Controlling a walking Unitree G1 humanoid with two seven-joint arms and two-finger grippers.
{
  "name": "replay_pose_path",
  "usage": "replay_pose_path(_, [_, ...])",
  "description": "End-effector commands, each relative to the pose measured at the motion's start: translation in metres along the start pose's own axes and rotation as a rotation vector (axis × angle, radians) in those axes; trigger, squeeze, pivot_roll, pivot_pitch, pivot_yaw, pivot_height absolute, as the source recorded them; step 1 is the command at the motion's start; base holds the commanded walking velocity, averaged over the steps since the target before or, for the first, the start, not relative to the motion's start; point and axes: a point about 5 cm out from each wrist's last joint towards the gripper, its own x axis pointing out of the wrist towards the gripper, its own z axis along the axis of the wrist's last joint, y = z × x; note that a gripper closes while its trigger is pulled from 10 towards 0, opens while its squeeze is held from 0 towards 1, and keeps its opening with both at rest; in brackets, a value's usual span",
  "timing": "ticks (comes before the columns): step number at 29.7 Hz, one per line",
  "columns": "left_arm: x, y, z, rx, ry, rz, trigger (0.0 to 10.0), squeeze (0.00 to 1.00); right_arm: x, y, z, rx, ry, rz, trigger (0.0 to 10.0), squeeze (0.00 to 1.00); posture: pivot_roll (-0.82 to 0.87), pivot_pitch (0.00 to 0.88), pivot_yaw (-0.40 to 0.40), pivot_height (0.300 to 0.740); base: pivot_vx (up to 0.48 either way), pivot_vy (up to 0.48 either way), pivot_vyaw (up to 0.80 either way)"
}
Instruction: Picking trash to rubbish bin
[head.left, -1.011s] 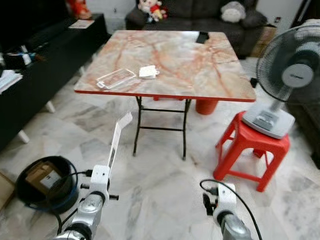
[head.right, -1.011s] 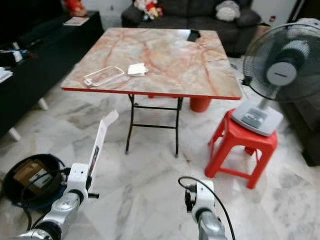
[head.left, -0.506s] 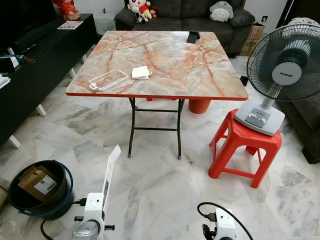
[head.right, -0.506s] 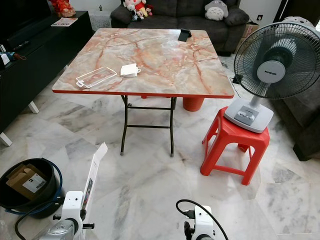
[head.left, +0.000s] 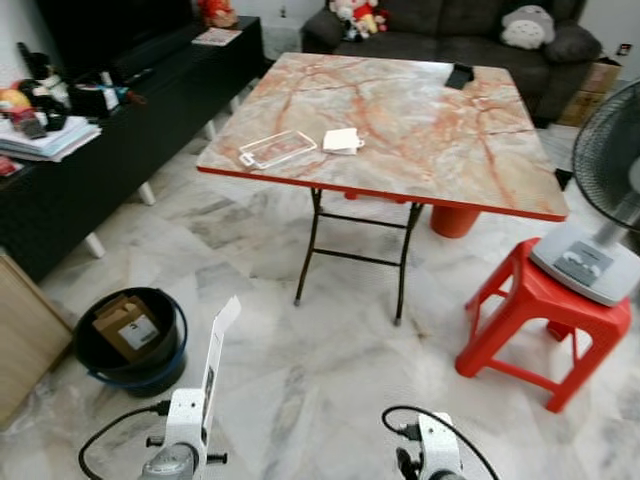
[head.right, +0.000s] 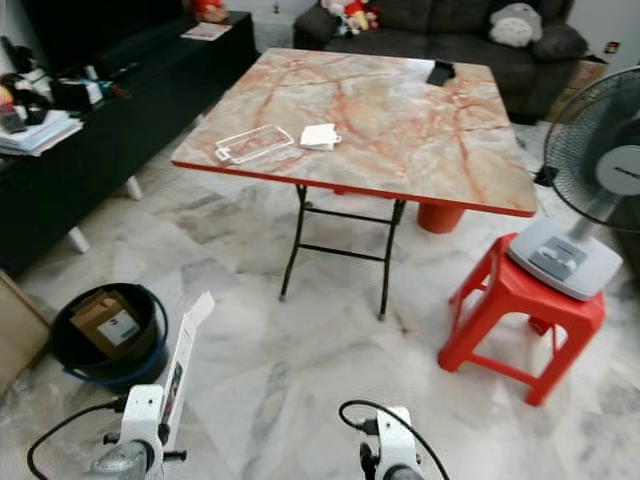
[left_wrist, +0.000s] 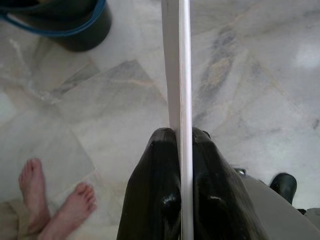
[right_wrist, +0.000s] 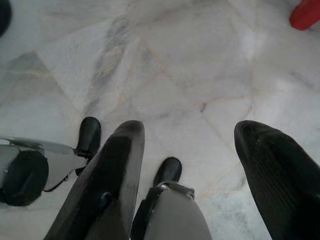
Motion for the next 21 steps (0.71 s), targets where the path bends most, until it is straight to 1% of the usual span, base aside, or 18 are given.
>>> replay_pose_path(1, [-0.0003,0.0022,-0.0010,-0.012,0.003,0.001,10.0,0.00,0.0001,0.0012,-0.0003,-0.017,0.005,-0.003,10.0,0.00,0.01,0.000,-0.007,0.740,0.000,0.000,0.57])
replay_pose_path(11, [-0.0005,0.0026,-0.0027,-0.005,0.012,-0.001,10.0,0.00,-0.0005,0.0029,-0.0040,-0.023,0.013,0.003,10.0,0.00,0.00,0.000,-0.003,0.740,0.000,0.000,0.56])
replay_pose_path(21, [-0.0008,0.0031,-0.0039,-0.006,0.015,0.002,10.0,0.00,-0.0002,0.0026,-0.0021,-0.034,0.009,0.003,10.0,0.00,0.01,0.000,-0.005,0.740,0.000,0.000,0.56])
